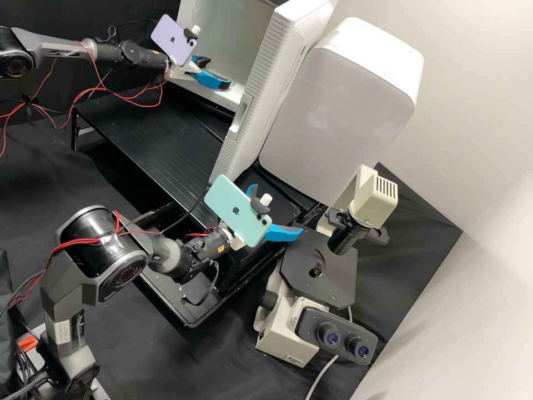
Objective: Take the petri dish out of the incubator
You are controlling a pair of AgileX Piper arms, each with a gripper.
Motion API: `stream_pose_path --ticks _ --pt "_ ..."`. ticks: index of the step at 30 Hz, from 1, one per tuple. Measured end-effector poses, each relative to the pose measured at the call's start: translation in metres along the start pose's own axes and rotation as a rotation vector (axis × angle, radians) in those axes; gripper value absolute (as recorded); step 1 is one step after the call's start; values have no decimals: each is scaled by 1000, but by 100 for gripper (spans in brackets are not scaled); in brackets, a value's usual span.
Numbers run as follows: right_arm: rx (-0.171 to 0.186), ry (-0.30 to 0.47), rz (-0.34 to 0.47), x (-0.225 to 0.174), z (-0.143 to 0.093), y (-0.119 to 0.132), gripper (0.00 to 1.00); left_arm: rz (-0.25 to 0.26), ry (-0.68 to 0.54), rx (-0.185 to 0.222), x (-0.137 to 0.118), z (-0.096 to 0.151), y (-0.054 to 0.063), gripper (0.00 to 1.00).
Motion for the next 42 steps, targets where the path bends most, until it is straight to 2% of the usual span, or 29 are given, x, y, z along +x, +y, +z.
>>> stream_pose_path --ticks 3,12,15,22,23,42 --pt "0 0 0 0 0 0 100 -2 3 6 0 0 0 100" --pt "0 0 0 0 0 0 100 4 2 -11 0 0 2 100" --pt "0 0 0 0 0 0 100 2 5 7 0 0 1 100" --pt "0 0 0 0 0 0 100 4 8 2 0 0 2 100" --pt "0 0 0 0 0 0 100 5 7 2 0 0 2 0" --pt "0 0 0 0 0 0 100 17 -1 8 0 1 3 0"
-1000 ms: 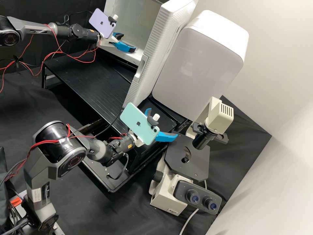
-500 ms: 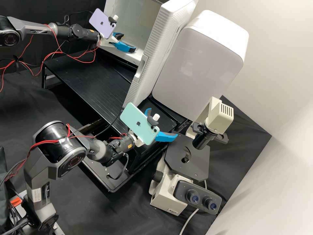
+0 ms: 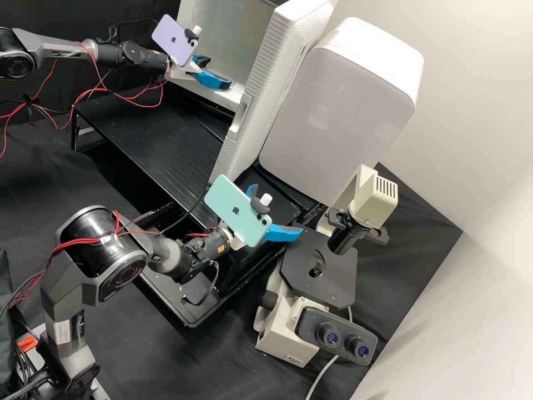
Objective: Take the petri dish out of the incubator
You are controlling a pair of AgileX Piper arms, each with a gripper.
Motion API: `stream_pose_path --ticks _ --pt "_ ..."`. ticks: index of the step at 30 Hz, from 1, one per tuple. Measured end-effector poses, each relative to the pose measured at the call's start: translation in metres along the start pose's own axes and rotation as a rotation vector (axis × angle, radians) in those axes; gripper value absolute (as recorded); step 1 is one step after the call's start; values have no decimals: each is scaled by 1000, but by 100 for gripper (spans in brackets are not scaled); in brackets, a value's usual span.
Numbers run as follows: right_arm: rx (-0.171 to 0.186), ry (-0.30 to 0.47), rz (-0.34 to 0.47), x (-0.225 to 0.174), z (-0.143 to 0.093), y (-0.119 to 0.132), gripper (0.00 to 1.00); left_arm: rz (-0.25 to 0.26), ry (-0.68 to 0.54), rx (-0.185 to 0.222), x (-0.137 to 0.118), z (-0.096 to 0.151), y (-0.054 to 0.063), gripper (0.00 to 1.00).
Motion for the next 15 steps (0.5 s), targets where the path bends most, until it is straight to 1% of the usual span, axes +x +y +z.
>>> stream_pose_path --ticks 8,15 --pt "0 0 0 0 0 0 100 7 4 -12 1 1 -1 0" --pt "0 0 0 0 0 0 100 8 6 -4 2 1 -2 0"
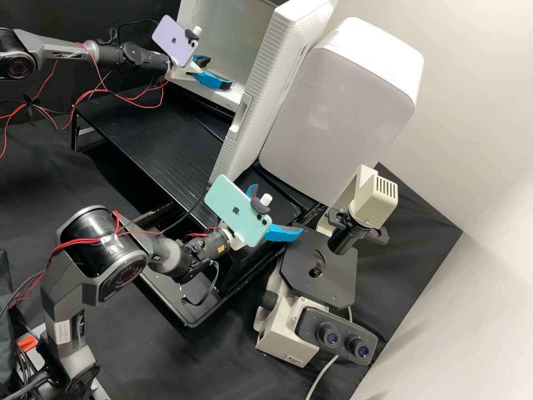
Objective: Take the petri dish out of the incubator
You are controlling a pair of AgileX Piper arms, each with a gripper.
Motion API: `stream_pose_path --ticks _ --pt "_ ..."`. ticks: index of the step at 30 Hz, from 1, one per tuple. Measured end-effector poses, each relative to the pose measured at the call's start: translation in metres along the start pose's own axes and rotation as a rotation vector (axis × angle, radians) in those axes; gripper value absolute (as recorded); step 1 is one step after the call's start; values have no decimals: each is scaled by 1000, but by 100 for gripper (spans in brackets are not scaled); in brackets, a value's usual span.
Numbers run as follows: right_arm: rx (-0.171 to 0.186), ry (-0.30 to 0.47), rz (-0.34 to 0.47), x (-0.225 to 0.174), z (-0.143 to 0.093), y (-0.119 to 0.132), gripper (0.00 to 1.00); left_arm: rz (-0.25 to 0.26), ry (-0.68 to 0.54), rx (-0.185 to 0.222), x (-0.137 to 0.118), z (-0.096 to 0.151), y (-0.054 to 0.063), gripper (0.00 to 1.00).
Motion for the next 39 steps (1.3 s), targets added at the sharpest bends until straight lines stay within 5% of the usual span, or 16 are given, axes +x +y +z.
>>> stream_pose_path --ticks 39 --pt "0 0 0 0 0 0 100 5 0 -6 0 1 0 0"
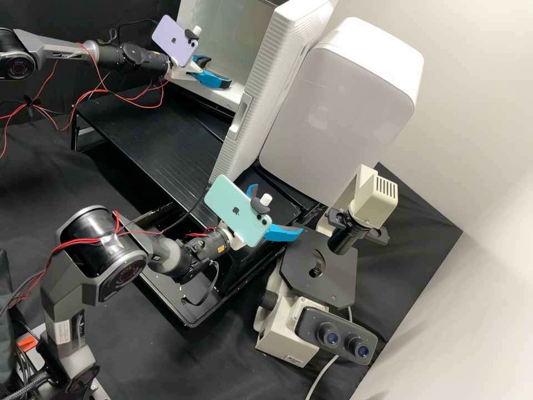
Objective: Take the petri dish out of the incubator
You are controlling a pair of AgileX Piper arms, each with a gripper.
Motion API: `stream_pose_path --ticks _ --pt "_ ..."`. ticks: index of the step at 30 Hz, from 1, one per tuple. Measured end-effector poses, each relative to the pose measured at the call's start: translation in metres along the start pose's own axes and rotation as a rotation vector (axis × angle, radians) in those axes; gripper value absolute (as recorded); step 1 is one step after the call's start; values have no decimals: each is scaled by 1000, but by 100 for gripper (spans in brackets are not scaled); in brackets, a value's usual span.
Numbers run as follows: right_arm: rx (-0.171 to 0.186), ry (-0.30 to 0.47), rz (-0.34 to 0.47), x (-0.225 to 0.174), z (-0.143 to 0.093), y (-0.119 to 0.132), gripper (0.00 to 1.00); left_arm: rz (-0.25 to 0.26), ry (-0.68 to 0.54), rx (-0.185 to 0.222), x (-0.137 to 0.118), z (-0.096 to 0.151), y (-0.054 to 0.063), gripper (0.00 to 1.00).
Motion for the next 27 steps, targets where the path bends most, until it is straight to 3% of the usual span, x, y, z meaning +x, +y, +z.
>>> stream_pose_path --ticks 23,27 --pt "0 0 0 0 0 0 100 0 12 -5 -1 -1 -4 0" --pt "0 0 0 0 0 0 100 -9 -6 12 -9 1 -5 0"
